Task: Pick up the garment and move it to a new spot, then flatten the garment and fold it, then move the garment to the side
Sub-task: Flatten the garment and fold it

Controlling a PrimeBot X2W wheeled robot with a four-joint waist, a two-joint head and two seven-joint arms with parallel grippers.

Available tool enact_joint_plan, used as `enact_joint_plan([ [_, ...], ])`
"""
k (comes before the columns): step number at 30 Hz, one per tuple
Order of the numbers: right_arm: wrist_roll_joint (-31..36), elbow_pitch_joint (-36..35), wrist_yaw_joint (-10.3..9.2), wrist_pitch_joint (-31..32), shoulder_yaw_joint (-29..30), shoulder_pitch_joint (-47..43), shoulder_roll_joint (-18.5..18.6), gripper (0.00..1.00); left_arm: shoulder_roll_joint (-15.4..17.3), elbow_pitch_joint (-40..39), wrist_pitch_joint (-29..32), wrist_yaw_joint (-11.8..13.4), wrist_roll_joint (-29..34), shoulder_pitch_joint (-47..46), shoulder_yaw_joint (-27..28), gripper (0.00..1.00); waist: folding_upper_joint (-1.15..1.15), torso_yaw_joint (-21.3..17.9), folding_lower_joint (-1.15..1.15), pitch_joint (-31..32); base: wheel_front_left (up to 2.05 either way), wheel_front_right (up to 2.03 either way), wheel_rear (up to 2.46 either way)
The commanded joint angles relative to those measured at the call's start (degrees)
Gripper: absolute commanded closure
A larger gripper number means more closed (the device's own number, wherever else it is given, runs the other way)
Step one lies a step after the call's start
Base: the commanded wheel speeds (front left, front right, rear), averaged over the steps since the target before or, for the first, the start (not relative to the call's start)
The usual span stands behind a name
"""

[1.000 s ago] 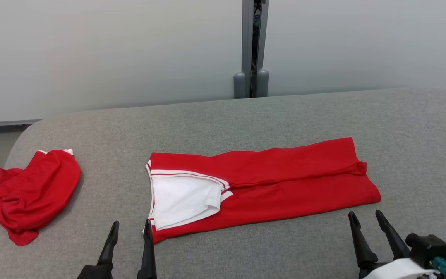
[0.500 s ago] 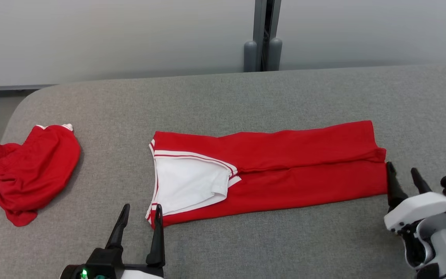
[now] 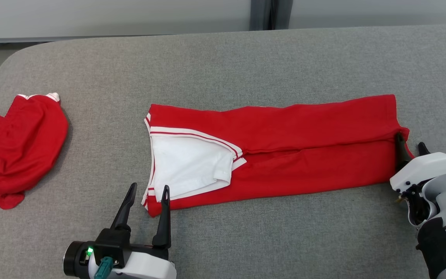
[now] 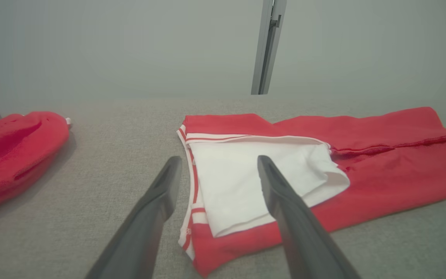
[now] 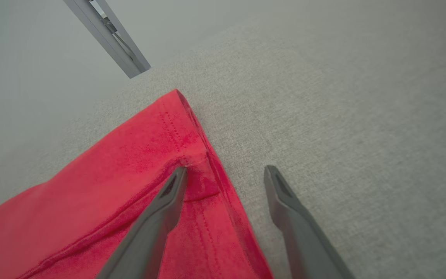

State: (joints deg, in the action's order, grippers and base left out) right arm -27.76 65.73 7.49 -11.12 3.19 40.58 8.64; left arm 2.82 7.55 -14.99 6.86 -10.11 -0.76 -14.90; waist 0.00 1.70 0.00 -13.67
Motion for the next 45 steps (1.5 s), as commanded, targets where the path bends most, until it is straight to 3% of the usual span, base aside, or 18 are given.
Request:
enact_joint_plan([
  [1, -0.1, 1.8, 0.00, 0.2, 0.0, 1.2, 0.3, 0.00, 0.2, 0.3, -0.2, -0.4, 0.6, -1.3, 0.0, 0.00, 0.00, 0.1, 0.00, -0.5, 0.00, 0.00, 0.00],
  [9, -0.7, 5.7, 0.00, 1.4, -0.8, 3.0, -0.3, 0.00, 0.2, 0.8, -0.2, -0.7, 1.0, -2.0, -0.2, 0.00, 0.00, 0.4, 0.00, -1.2, 0.00, 0.00, 0.00],
  [10, -0.8, 6.0, 0.00, 1.5, -1.0, 3.0, -0.3, 0.09, 0.2, 0.8, -0.2, -0.7, 1.0, -2.1, -0.2, 0.00, 0.00, 0.4, 0.00, -1.2, 0.00, 0.00, 0.00],
  [11, -1.0, 6.2, 0.00, 1.8, -1.0, 2.9, -0.3, 0.53, 0.2, 0.9, -0.2, -0.7, 1.0, -2.1, -0.2, 0.00, 0.00, 0.5, 0.00, -1.2, 0.00, 0.00, 0.00],
  [12, -1.2, 6.5, 0.00, 2.0, -1.2, 2.9, -0.4, 0.72, 0.2, 1.0, -0.2, -0.8, 1.1, -2.1, -0.2, 0.00, 0.00, 0.6, 0.00, -1.2, 0.00, 0.00, 0.00],
  [13, -1.4, 6.6, 0.00, 2.0, -1.2, 2.9, -0.5, 1.00, 0.2, 1.0, -0.2, -0.9, 1.1, -2.1, -0.3, 0.00, 0.00, 0.6, 0.00, -1.1, 0.00, 0.00, 0.00],
  [25, -4.6, 3.9, -0.01, -1.3, -2.8, 1.0, 2.5, 1.00, 0.2, 1.2, -0.2, -1.0, 1.0, -1.1, 0.1, 0.00, 0.00, -0.1, 0.00, 0.0, 0.00, 0.00, 0.00],
  [37, -7.5, 0.3, -0.01, -3.2, -5.4, -0.4, 11.1, 1.00, 0.2, 0.8, -0.2, -1.8, 2.2, -0.2, 1.1, 0.00, 0.00, -3.6, 0.00, 1.3, 0.00, 0.00, 0.00],
  [45, -9.2, -7.0, -0.01, -2.8, -10.5, -2.0, 11.1, 1.00, 0.2, 1.1, -0.2, -2.1, 1.0, 0.0, 0.6, 0.00, 0.00, -4.3, 0.00, 2.7, 0.00, 0.00, 0.00],
])
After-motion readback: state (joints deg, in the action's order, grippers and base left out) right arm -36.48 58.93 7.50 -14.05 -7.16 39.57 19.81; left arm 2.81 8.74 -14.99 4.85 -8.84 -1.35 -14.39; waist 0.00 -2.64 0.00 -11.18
